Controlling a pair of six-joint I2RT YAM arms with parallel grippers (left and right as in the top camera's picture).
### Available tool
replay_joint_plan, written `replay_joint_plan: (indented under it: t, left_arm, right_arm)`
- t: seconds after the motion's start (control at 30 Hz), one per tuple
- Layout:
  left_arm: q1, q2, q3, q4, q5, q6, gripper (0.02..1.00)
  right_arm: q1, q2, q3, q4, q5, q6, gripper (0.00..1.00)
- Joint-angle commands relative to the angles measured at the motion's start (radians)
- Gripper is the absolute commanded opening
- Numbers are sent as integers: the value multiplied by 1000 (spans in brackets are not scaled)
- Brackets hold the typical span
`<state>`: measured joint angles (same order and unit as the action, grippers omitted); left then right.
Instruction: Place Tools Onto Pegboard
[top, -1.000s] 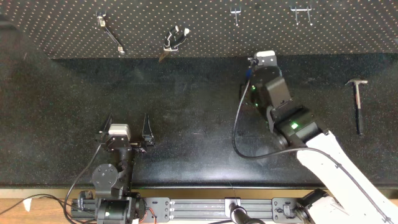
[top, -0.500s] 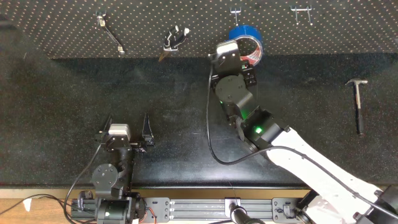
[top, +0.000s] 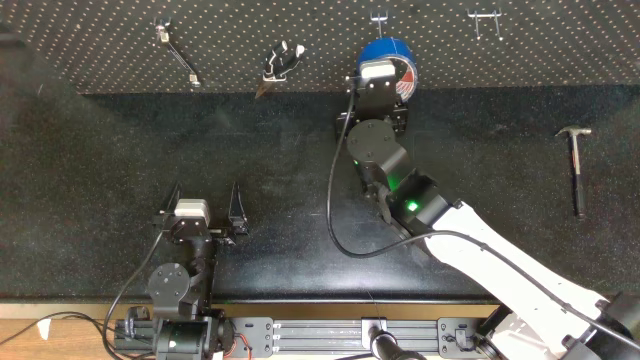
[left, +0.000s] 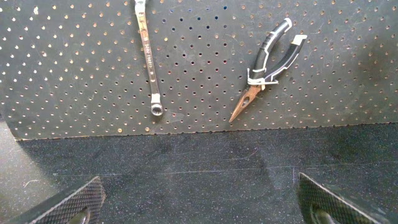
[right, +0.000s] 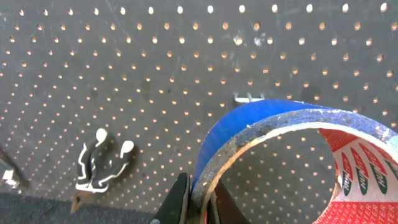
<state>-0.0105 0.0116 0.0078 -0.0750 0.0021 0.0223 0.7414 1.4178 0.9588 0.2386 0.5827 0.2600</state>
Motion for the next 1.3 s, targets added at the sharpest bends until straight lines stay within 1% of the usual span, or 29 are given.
replay_joint_plan:
  t: [0.03, 0.13, 0.27, 0.37, 0.43, 0.47, 0.5, 0.53, 0.67, 0.7, 0.9, 1.3]
  left_arm:
    - [-3, -8, -2, -8, 10, 9, 996]
    - [-3, -8, -2, -8, 10, 9, 996]
    - [-3, -8, -2, -8, 10, 9, 996]
    - [-3, -8, -2, -8, 10, 9, 996]
    - [-3, -8, -2, -8, 10, 9, 996]
    - [-3, -8, -2, -8, 10, 9, 996]
    - [-3, -8, -2, -8, 10, 9, 993]
    - [-3, -8, -2, -8, 10, 9, 996]
    - [-3, -8, -2, -8, 10, 9, 996]
    - [-3, -8, -2, -8, 10, 9, 996]
    - [-3, -8, -2, -8, 10, 9, 996]
    - [-3, -8, -2, -8, 10, 9, 996]
  right_arm:
    - [-12, -113, 16, -103, -14, 30, 73]
    - [-26, -109, 16, -106, -14, 0, 73]
    - [-39, -30, 16, -33, -15, -4, 73]
    - [-39, 36, 16, 79, -19, -78, 73]
    - [-38, 45, 16, 95, -31, -90, 73]
    - [-38, 61, 16, 117, -37, -114, 73]
    - [-38, 89, 16, 166, -37, -174, 73]
    - [-38, 107, 16, 202, -38, -207, 75]
    - [-38, 182, 16, 312, -37, -310, 73]
    - [-38, 215, 16, 361, -37, -349, 75]
    - [-47, 286, 16, 476, -25, -503, 71]
    - [-86, 328, 16, 489, -22, -510, 75]
